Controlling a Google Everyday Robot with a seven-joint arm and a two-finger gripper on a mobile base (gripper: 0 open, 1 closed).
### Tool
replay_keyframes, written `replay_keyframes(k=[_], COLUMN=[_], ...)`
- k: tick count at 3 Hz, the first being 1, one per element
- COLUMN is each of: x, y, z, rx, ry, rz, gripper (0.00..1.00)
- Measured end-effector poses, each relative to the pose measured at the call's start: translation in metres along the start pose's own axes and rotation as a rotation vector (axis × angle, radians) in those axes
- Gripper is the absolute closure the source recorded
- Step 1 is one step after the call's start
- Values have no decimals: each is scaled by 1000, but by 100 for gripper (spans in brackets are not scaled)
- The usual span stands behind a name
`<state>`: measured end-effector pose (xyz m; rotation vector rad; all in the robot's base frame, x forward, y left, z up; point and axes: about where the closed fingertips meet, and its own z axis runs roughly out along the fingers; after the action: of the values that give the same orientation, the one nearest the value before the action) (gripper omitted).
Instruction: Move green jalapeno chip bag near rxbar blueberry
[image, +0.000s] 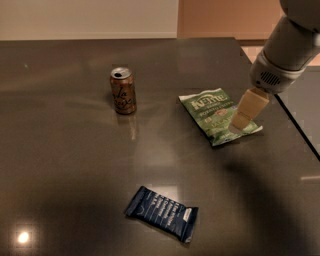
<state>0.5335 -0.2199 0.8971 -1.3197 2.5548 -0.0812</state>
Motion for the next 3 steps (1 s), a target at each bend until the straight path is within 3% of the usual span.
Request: replay_keyframes(k=[3], x=[8], y=[-9], z=[56], rx=[-39], ry=[72], rz=[61], gripper=[0])
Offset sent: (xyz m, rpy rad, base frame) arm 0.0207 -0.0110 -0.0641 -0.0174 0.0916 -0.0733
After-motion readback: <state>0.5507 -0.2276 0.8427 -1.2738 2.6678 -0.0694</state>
